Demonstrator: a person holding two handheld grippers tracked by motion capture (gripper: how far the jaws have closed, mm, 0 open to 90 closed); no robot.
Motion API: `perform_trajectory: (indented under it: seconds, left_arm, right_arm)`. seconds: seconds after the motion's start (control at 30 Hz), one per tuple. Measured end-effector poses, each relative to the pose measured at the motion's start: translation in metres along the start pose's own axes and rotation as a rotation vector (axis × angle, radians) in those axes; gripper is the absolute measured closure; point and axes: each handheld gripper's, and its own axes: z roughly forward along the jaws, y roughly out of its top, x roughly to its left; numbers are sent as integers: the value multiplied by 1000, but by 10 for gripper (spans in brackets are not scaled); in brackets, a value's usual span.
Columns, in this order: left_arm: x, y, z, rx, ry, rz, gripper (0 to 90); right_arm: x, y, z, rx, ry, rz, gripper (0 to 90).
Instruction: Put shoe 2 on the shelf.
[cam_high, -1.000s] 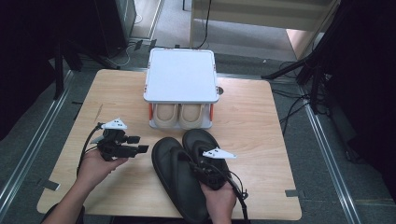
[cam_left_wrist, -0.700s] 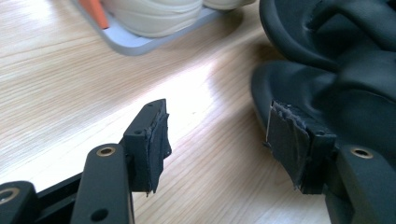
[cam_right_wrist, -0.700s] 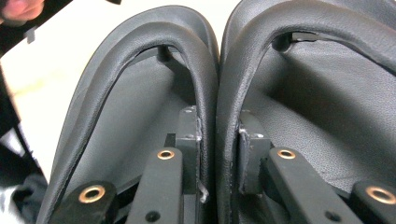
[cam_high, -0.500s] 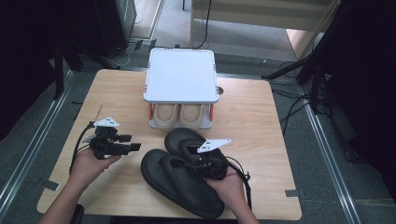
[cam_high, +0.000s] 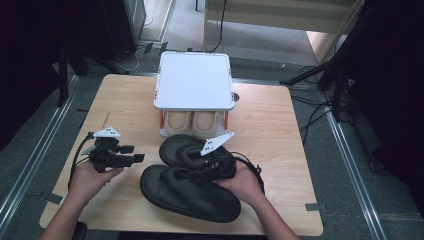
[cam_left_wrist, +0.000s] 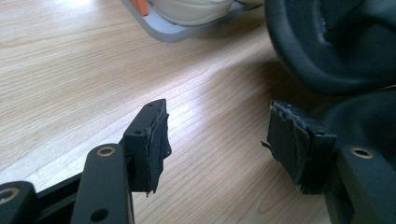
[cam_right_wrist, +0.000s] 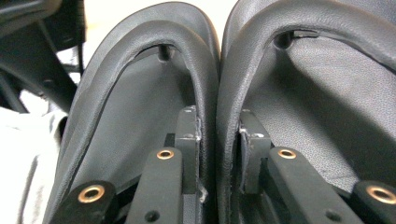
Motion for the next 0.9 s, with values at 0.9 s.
perform_trajectory:
  seconds: [0.9]
  left_arm:
    - [2, -11, -8, -13, 20, -36, 394]
  right_arm:
    - [6, 86, -50, -21, 43, 28, 752]
